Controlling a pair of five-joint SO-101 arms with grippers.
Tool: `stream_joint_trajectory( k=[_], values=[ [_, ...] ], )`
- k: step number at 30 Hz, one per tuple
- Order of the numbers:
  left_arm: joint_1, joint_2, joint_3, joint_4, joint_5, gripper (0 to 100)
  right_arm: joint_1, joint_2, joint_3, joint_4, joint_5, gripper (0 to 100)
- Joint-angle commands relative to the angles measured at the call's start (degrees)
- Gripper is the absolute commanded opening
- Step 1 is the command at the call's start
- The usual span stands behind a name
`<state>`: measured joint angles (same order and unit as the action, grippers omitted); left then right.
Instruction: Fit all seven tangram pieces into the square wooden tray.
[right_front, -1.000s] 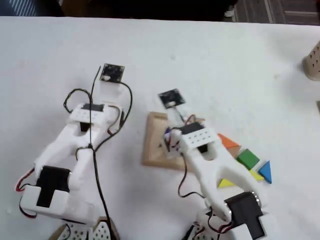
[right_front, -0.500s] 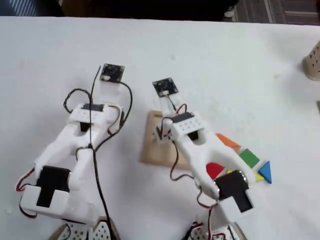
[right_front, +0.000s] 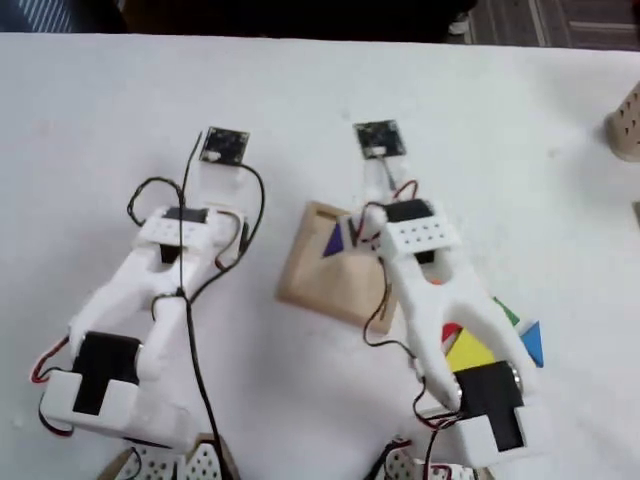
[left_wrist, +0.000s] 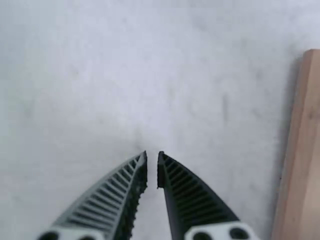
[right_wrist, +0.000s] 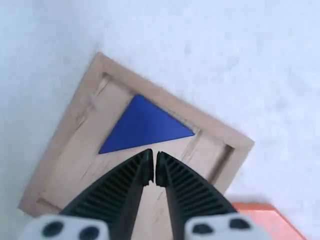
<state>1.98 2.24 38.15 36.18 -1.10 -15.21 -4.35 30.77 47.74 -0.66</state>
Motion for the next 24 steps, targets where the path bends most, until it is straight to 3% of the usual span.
stream_joint_trajectory(
  k=[1,9,24],
  values=[
    [0.8,-0.5,-2.9,-0.1,-0.4,7,2.5,-2.4,1.2,-6.4,-0.4,1.7],
    [0.8,-0.6,-2.7,-0.1,-0.4,7,2.4,8.1,2.9,-24.1,-0.2,1.7],
    [0.8,-0.6,-2.6,0.1,-0.4,7,0.8,6.0,3.3,-5.0,0.2,1.7]
  ],
)
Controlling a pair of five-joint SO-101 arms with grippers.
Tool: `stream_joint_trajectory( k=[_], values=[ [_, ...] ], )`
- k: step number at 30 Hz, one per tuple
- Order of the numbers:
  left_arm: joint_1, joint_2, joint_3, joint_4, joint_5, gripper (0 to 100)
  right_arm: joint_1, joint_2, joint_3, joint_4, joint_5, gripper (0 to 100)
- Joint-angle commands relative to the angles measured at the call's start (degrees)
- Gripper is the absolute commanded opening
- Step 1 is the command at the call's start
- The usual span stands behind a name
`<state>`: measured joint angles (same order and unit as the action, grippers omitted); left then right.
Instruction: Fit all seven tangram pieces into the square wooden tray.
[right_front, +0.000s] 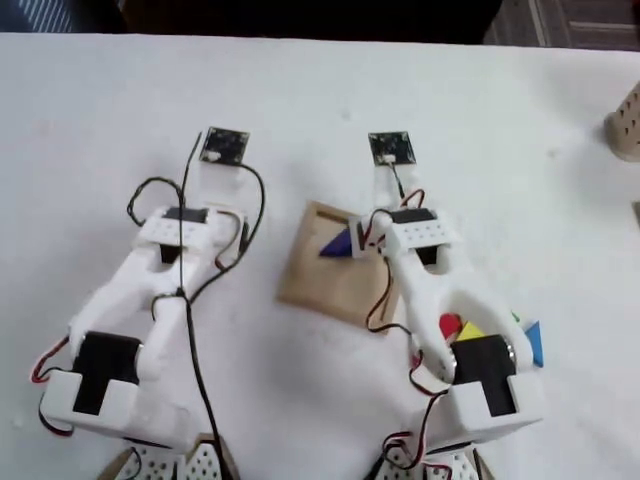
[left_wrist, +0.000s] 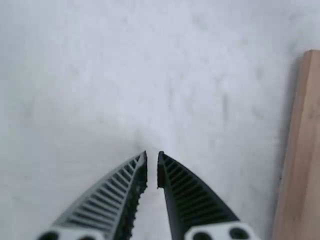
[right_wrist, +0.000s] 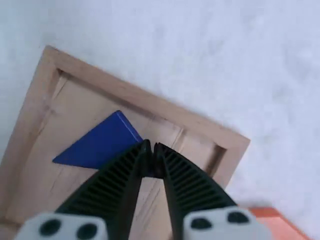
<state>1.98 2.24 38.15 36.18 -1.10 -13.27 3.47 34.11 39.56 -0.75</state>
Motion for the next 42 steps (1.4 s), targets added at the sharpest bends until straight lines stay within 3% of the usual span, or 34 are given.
stream_joint_trajectory(
  k=[1,7,13,16,23,27,34,42],
  values=[
    [0.8,-0.7,-2.6,0.1,-0.4,7,-1.8,-1.8,-0.1,4.4,0.3,1.7],
    [0.8,-0.7,-2.6,0.0,-0.4,7,-6.2,-2.7,-0.4,12.8,0.4,1.7],
    [0.8,-0.7,-2.6,-0.1,-0.4,7,-0.2,-12.3,0.0,16.0,0.4,1.7],
    [0.8,-0.4,-3.0,-0.1,-0.4,7,-0.6,-17.1,0.5,15.9,-0.2,1.7],
    [1.5,-0.4,-3.1,-0.1,-0.4,7,-14.2,-18.9,9.5,4.3,-0.3,1.7],
    [1.6,-0.4,-3.1,-0.1,-0.4,7,-17.6,-18.9,14.7,-2.2,-0.3,1.7],
    [1.5,-0.4,-2.9,-0.1,-0.4,7,-14.5,-15.7,15.0,-3.0,-0.3,1.7],
    [1.3,-0.6,-2.6,-0.1,-0.4,7,-9.5,-4.8,4.5,2.0,-0.3,1.7]
  ],
)
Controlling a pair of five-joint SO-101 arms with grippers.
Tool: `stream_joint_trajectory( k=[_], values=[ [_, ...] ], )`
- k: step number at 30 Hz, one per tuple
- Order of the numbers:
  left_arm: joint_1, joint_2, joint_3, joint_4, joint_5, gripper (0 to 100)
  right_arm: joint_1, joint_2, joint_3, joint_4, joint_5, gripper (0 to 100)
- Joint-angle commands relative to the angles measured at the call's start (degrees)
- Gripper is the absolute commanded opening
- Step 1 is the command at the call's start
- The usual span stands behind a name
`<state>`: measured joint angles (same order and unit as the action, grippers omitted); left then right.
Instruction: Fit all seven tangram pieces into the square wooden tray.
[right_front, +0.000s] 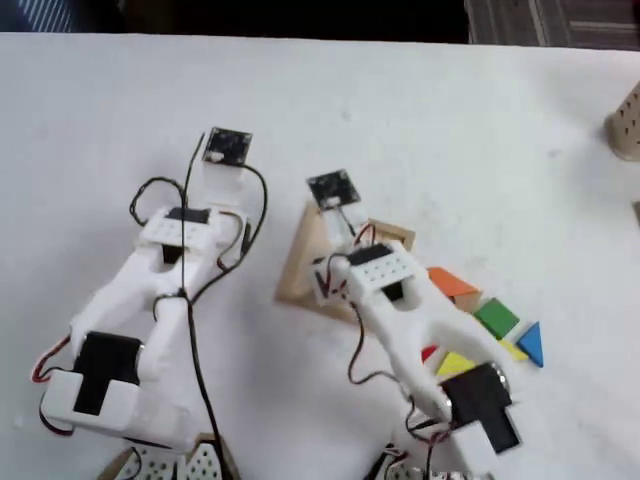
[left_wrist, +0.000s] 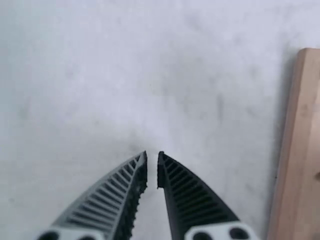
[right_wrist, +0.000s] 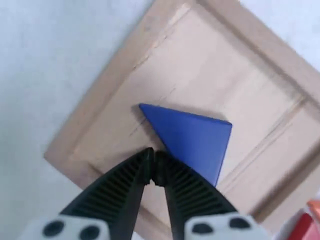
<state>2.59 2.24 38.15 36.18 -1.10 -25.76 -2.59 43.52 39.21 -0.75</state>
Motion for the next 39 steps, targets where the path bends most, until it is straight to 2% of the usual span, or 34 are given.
stream_joint_trajectory(
  k=[1,11,16,27,35,39],
  values=[
    [0.7,-0.6,-2.6,-0.1,-0.4,7,4.1,1.7,-5.9,3.0,-0.3,1.7],
    [0.7,-0.6,-2.6,0.1,-0.4,7,14.8,2.0,-8.9,3.1,-0.2,1.7],
    [0.7,-0.6,-2.6,0.1,-0.4,7,14.5,2.1,-10.3,2.7,-0.2,1.7],
    [0.7,-0.7,-2.6,0.0,-0.4,7,8.6,2.0,-12.2,-0.7,-0.3,1.8],
    [0.7,-0.7,-2.6,0.0,-0.4,7,13.7,8.2,-13.9,-11.5,-0.2,1.8],
    [0.7,-0.7,-2.6,0.1,-0.4,7,15.3,9.5,-15.9,-8.9,0.0,1.8]
  ],
)
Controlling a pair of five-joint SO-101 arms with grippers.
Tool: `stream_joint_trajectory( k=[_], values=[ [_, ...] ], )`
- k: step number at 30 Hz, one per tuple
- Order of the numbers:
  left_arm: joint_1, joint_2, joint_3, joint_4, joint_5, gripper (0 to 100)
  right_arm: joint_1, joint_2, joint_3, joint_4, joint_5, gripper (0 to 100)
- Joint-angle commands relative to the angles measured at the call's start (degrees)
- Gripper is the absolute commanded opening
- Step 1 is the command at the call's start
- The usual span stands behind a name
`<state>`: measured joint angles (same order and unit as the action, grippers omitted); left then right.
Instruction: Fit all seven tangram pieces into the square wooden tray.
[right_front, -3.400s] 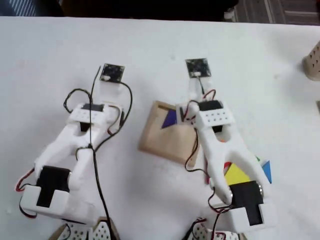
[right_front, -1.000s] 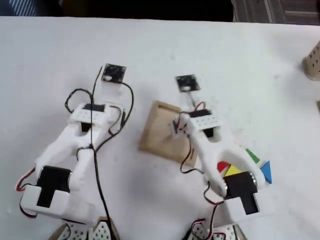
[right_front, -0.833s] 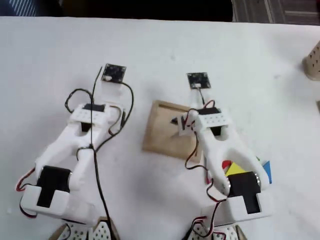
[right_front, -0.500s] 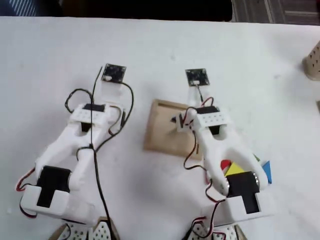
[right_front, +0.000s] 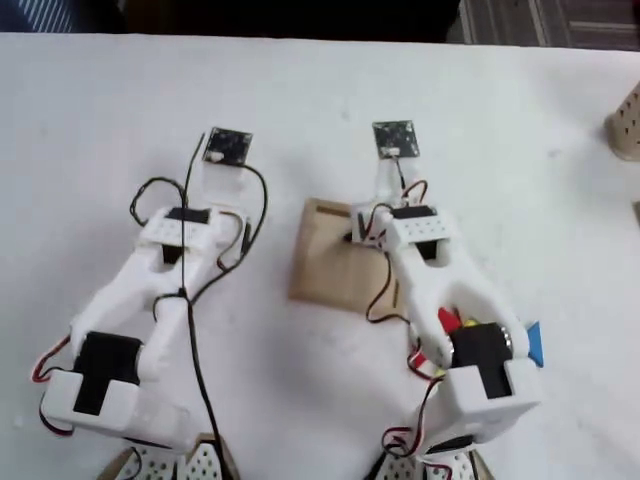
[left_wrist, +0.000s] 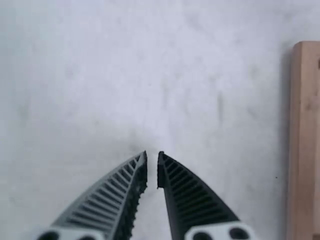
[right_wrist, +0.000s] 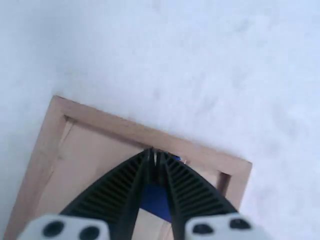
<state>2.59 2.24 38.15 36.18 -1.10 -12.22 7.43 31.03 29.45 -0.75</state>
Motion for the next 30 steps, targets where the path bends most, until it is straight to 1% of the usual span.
stream_joint_trajectory(
  k=[1,4,7,9,13,18,22,24,27,30],
  values=[
    [0.7,-0.7,-2.6,0.1,-0.4,7,2.0,-0.7,-3.7,2.0,-0.1,1.8],
    [0.7,-0.7,-2.6,0.0,-0.4,7,2.2,-2.9,-4.3,5.1,-0.2,1.8],
    [0.8,-0.8,-2.6,0.0,-0.4,7,3.3,-8.7,-3.3,9.7,-0.3,1.8],
    [1.0,-0.9,-2.6,0.3,-0.4,7,5.5,-13.1,-1.1,11.6,-0.4,1.8],
    [1.7,-2.9,-3.3,-0.1,1.2,7,12.9,-19.8,6.6,11.6,-5.5,1.8],
    [14.2,-4.9,-3.3,0.4,10.0,7,18.7,-26.7,14.9,11.7,-5.5,1.8],
    [24.3,-4.7,-3.6,-0.1,14.0,7,20.7,-31.2,19.0,11.7,-5.4,1.8],
    [28.1,-4.7,-3.8,-1.4,15.6,7,21.5,-32.7,20.5,11.7,-3.8,1.8],
    [31.0,-4.2,-3.8,-6.3,18.1,7,22.2,-34.0,22.2,11.7,-2.4,1.8],
    [31.7,0.1,-4.4,-10.4,20.7,7,21.8,-34.1,22.6,11.7,-2.1,1.8]
  ],
)
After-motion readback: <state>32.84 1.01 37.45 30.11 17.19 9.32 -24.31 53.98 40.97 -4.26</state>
